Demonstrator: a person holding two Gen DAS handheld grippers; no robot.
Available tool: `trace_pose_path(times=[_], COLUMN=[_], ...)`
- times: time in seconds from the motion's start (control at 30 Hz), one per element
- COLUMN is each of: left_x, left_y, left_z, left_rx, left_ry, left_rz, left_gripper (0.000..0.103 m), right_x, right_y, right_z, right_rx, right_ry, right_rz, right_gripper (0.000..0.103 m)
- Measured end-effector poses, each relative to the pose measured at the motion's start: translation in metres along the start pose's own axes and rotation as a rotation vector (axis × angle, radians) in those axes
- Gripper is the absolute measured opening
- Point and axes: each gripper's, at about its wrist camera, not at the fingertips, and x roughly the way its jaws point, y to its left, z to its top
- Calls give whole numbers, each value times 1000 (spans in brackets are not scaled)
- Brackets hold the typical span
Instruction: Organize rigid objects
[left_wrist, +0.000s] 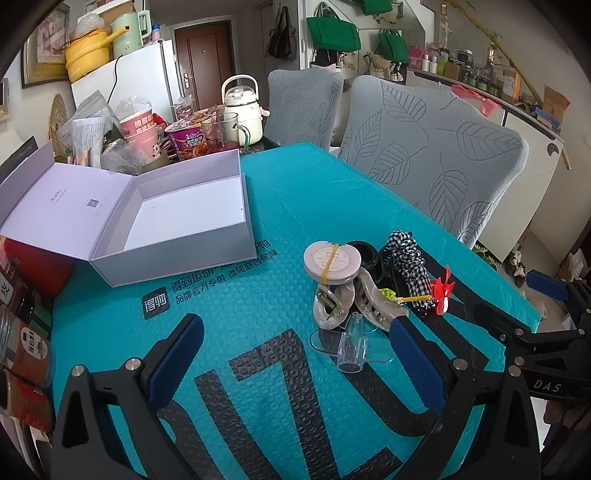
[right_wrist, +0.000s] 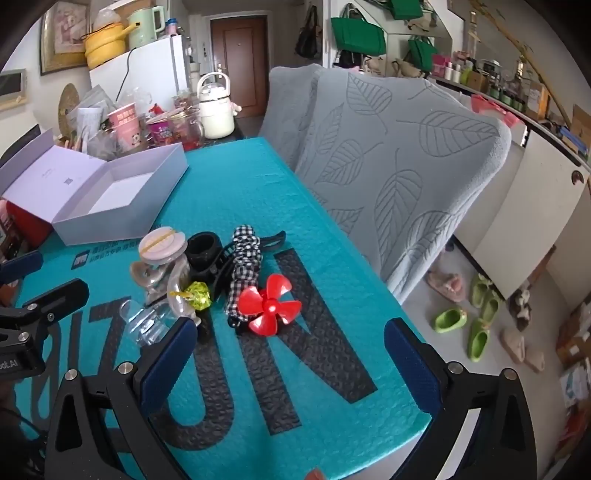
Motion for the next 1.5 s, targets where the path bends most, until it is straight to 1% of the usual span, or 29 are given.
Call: trace_pose_path(times=[0.3,0.63,1.0,1.5], left_x=[1,0,-1,-1], left_y=[2,5,7,15], left_z=[-3,-4,-5,-5], left_rx=[-5,-14,-7,-23], left_ry=[-2,-1,-6,1], left_rz=[0,-3,0,-15], left_gripper=[103,103,103,103], right_x=[0,-1,0,-1], right_y=[0,0,1,8], right_z=[0,1,1,6], right_rx=[-8,2,-5,-6], right_ry=[1,5,6,2], right_rz=[-10,3,-3,7], right_gripper=[103,103,103,103])
